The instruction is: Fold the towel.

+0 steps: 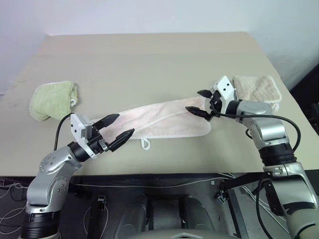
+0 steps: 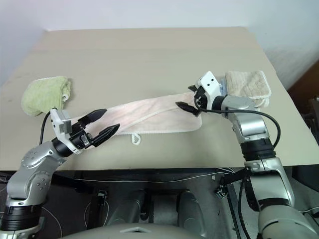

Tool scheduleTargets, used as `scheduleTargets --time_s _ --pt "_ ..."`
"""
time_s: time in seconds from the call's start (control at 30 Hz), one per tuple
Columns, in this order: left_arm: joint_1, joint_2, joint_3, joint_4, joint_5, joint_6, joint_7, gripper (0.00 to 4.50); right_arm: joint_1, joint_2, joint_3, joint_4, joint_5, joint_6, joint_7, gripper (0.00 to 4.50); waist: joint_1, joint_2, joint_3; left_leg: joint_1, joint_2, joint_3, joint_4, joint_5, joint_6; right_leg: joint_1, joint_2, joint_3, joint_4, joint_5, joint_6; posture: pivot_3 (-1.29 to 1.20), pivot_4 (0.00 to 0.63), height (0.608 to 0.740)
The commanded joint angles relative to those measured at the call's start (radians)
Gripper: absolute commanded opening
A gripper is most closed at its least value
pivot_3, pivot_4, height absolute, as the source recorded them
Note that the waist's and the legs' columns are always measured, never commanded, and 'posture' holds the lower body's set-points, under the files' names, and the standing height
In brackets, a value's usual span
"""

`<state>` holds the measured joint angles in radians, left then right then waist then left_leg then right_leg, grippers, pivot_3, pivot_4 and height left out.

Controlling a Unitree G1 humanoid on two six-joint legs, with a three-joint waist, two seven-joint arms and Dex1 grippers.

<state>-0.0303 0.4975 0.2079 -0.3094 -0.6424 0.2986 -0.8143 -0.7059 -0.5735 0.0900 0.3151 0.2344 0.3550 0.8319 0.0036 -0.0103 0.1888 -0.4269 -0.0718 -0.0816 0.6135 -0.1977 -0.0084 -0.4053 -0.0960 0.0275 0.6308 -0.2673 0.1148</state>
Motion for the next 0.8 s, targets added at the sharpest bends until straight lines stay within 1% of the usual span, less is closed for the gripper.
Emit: scheduleTargets --time_s 0.03,0.17,0.27,0.37,0.47,0.63,0.8 --pt "-0.011 0.009 0.014 -0.024 0.000 -0.012 0.008 4.50 -0.071 -0.021 0.010 0.101 -0.077 -0.142 0.024 4.49 0.000 0.000 0.000 0.000 0.000 0.000 0.000 0.000 0.000 0.000 0.000 0.000 0.000 0.000 0.000 0.00 0.150 0.740" --pt "-0.009 0.004 0.013 -0.032 -0.007 -0.004 0.019 4.50 -0.122 -0.053 0.026 0.231 -0.150 -0.286 0.069 4.49 -0.005 0.000 0.000 0.000 -0.001 0.000 0.000 0.000 0.000 0.001 0.001 0.000 0.000 0.000 0.000 0.00 0.150 0.740" --pt "-0.008 0.002 0.006 -0.036 -0.004 -0.003 0.022 4.50 -0.149 -0.078 0.022 0.292 -0.161 -0.349 0.133 4.49 -0.009 0.000 0.000 0.000 -0.001 0.000 0.000 0.000 0.000 0.001 0.001 0.000 0.000 0.000 0.000 0.00 0.150 0.740" --pt "0.001 0.005 0.006 -0.045 -0.005 -0.001 0.023 4.50 -0.159 -0.099 0.035 0.296 -0.176 -0.378 0.198 4.49 -0.017 0.000 0.000 0.000 -0.001 0.000 0.000 0.000 0.000 0.001 0.001 0.000 0.000 0.000 0.000 0.00 0.150 0.740" --pt "0.014 0.008 0.010 -0.056 -0.004 0.000 0.026 4.50 -0.162 -0.105 0.043 0.304 -0.198 -0.401 0.228 4.49 -0.023 0.000 0.000 0.001 0.000 0.000 0.000 0.000 0.000 0.001 0.001 0.000 0.000 0.000 0.000 0.00 0.150 0.740" --pt "0.036 0.002 -0.003 -0.108 0.002 0.017 0.069 4.50 -0.214 -0.055 0.084 0.442 -0.294 -0.495 0.145 4.49 -0.022 0.000 0.000 0.001 0.000 0.000 0.000 0.001 -0.001 0.001 0.001 0.000 0.002 0.000 0.000 0.00 0.150 0.740" --pt "0.034 0.009 -0.008 -0.145 -0.004 0.048 0.103 4.50 -0.284 -0.005 0.120 0.597 -0.388 -0.584 0.021 4.49 -0.021 0.000 0.000 0.001 0.000 0.000 0.000 0.001 -0.001 0.001 0.001 0.000 0.002 0.000 0.000 0.00 0.150 0.740"
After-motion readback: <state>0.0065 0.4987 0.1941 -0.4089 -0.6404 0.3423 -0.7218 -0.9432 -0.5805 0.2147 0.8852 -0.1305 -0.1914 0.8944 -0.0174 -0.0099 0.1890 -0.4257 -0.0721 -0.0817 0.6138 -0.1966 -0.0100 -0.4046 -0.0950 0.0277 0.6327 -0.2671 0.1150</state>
